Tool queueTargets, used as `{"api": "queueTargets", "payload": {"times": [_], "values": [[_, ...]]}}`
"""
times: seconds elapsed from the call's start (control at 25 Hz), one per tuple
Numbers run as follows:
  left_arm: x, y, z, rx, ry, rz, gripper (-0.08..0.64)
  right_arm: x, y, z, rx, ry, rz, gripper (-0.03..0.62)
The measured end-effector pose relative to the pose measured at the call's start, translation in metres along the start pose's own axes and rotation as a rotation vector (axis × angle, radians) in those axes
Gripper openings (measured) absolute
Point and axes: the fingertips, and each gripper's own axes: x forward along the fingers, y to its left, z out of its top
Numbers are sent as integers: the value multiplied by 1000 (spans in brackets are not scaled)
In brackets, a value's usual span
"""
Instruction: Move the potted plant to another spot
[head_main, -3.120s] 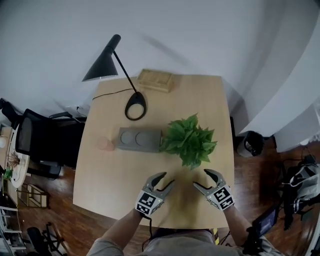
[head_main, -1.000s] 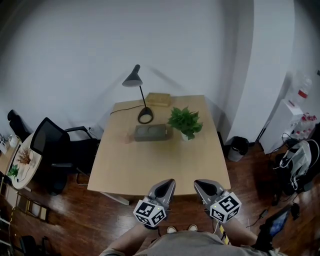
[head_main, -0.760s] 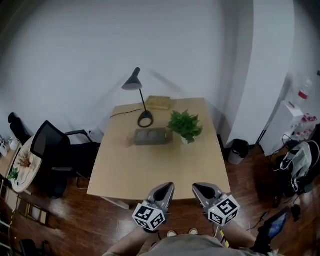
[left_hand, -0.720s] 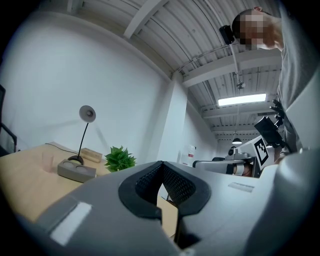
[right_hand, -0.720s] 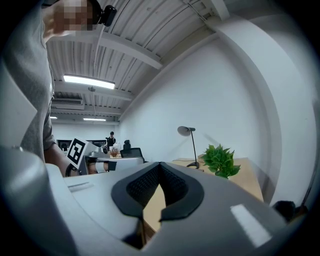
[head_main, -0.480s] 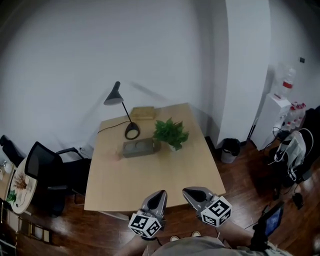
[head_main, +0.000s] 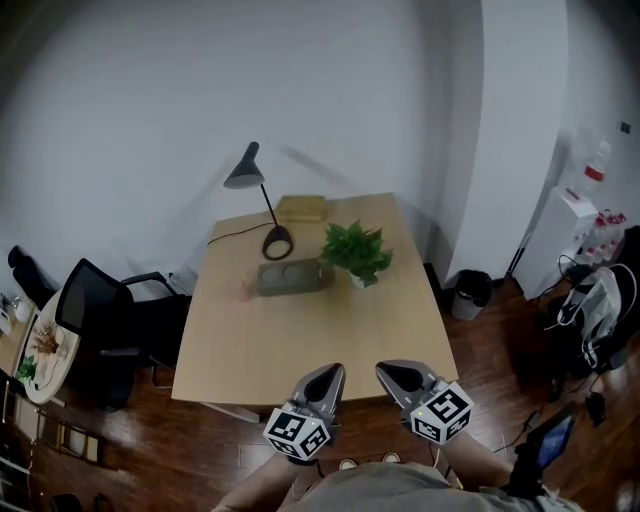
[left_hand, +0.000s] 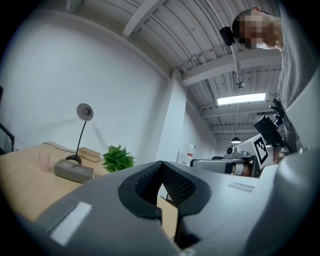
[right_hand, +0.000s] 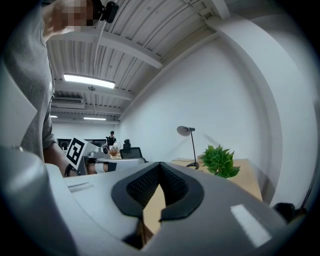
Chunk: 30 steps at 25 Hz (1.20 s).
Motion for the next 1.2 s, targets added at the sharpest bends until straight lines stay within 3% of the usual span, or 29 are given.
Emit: {"api": "queueTargets", "payload": {"times": [1.2], "values": [[-6, -2, -1, 2, -2, 35, 2, 5, 10, -2, -12, 18, 58, 5]]}}
